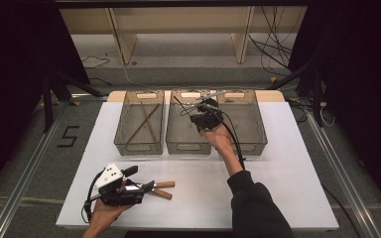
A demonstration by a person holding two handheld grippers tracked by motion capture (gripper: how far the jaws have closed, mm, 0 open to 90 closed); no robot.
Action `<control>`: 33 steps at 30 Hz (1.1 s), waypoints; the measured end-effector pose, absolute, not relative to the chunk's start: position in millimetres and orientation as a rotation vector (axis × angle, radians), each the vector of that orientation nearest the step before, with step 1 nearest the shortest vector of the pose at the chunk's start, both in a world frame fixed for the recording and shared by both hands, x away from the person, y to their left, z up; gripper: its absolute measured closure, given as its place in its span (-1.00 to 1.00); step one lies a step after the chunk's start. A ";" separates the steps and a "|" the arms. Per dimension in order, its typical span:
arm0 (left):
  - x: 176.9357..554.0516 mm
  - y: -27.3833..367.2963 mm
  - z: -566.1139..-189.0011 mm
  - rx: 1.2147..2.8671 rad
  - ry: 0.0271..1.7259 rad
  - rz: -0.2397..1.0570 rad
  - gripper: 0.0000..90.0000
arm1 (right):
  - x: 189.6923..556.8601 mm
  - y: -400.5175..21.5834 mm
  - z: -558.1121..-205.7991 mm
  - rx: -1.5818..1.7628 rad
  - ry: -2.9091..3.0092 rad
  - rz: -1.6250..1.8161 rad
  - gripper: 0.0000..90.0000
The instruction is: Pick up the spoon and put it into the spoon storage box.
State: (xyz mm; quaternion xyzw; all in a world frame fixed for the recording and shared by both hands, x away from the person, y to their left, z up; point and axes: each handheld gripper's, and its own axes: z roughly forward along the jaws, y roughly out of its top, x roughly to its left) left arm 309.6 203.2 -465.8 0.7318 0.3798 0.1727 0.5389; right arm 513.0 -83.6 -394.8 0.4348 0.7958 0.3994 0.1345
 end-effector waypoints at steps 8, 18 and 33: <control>309.9 203.9 -465.7 1.742 0.903 0.414 -0.64 | 521.3 -85.8 -403.6 1.307 2.300 1.111 1.00; 309.6 203.5 -465.7 1.739 0.902 0.414 -0.64 | 524.4 -79.6 -411.8 1.322 2.308 1.065 1.00; 309.8 203.8 -466.2 1.734 0.906 0.416 -0.64 | 518.1 -85.6 -401.6 1.283 2.318 1.177 0.27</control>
